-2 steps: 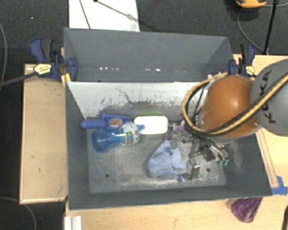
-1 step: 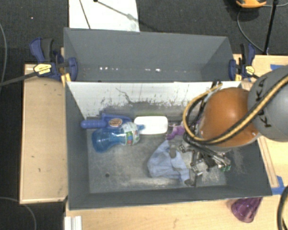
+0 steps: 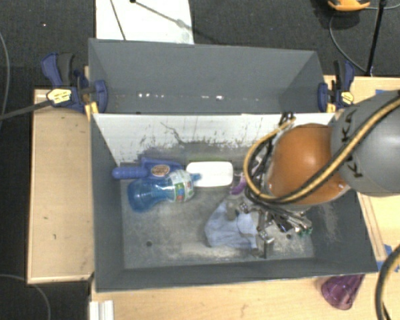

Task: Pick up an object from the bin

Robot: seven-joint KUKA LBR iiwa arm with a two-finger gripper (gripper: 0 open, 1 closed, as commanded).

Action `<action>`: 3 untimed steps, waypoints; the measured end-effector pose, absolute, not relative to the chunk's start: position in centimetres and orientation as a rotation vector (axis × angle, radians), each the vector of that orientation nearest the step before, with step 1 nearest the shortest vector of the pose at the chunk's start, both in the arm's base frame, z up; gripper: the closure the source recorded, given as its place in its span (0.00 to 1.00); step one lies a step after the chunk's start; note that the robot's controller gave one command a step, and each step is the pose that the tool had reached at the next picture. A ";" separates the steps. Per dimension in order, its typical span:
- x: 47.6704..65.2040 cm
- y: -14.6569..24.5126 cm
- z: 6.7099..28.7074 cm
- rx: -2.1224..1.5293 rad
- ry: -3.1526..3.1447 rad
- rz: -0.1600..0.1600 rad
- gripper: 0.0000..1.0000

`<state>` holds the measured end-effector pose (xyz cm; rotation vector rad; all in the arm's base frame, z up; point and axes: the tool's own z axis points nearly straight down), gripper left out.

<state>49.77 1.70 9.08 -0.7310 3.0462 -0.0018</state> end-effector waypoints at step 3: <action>49.6 3.3 11.2 -1.077 2.953 0.004 1.00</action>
Offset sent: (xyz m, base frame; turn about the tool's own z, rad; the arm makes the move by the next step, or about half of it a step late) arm 0.0000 0.0000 0.0000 0.0000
